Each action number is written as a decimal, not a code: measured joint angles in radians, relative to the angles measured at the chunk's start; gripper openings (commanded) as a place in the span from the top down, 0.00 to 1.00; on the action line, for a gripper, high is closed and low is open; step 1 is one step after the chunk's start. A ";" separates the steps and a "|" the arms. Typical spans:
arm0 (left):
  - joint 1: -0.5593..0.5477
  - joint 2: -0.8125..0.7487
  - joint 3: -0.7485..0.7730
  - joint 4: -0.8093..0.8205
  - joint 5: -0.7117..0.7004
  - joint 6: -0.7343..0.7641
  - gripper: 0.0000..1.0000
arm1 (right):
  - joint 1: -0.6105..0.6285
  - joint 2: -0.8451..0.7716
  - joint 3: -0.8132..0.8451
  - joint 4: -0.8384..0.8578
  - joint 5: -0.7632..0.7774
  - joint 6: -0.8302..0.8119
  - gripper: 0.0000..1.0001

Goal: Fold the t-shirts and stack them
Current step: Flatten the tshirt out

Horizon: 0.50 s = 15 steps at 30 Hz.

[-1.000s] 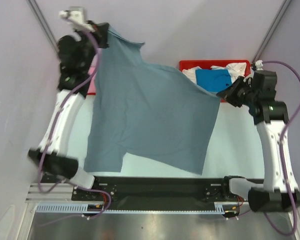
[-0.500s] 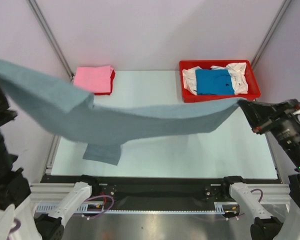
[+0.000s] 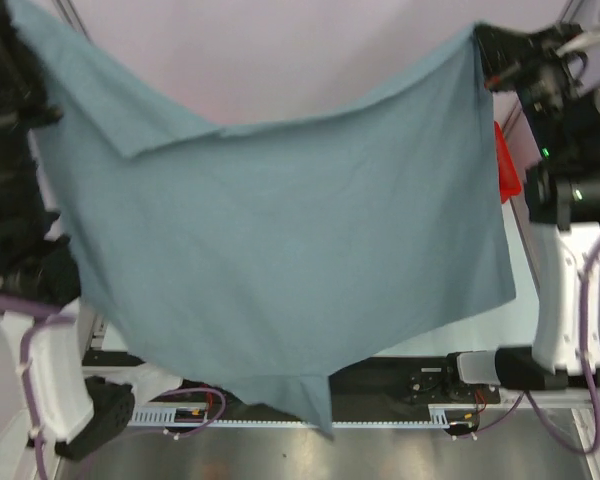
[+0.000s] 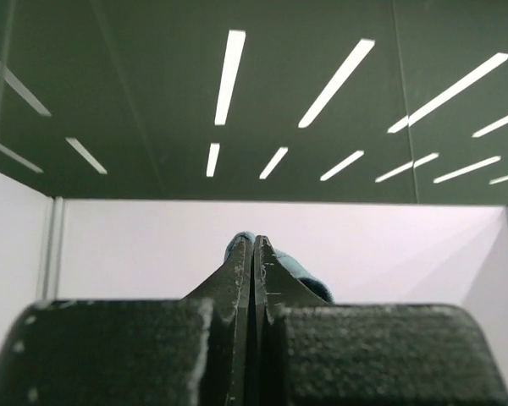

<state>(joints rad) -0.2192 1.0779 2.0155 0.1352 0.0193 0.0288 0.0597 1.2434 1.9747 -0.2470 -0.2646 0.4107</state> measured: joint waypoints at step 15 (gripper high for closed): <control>0.000 0.309 0.188 0.000 0.002 0.037 1.00 | 0.011 0.208 0.154 0.109 0.018 -0.071 1.00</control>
<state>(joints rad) -0.2192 1.3865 2.2032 0.1352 0.0212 0.0662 0.0711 1.4517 2.1288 -0.1383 -0.2470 0.3393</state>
